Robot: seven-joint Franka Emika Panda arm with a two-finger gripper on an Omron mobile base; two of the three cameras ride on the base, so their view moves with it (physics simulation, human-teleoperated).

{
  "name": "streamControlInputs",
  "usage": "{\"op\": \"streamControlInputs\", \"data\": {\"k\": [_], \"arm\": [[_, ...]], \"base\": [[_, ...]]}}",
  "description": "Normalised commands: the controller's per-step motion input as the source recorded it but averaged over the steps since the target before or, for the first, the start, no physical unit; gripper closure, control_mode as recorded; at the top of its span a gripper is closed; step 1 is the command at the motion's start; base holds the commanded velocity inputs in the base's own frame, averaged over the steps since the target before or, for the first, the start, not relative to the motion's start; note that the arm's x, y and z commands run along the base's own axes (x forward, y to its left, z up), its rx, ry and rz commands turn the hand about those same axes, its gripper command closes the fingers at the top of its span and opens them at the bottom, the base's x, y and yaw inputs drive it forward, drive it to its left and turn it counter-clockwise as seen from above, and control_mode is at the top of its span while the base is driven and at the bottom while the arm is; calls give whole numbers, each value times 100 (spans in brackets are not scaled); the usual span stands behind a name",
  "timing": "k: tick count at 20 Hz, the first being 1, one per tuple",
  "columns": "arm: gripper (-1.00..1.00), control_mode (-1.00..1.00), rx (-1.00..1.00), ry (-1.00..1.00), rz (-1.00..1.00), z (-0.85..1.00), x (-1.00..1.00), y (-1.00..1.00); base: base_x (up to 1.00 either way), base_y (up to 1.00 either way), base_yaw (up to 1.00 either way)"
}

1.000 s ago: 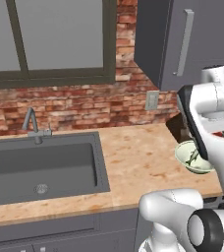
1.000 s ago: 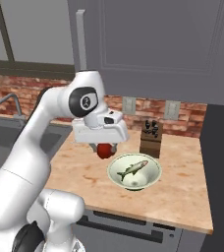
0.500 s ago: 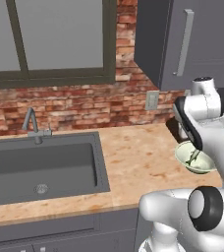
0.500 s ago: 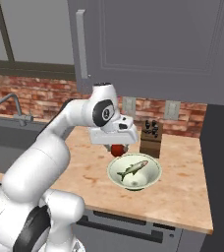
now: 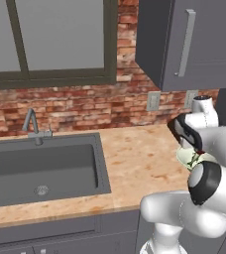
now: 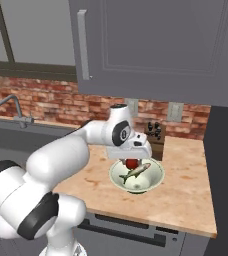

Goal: Take the bell pepper, fish, and tangerine from the freezer and place them in the bowl on the counter.

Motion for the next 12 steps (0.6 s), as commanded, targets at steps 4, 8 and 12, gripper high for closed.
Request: {"op": "streamControlInputs", "data": {"k": [4,8,12], "arm": [[100,-100,3,0,0,-19,10,-21],[100,-100,2,0,0,-9,0,0],[100,-100,0,0,0,-38,13,0]], "base": [[0,0,0],[0,0,0],[0,0,0]]}}
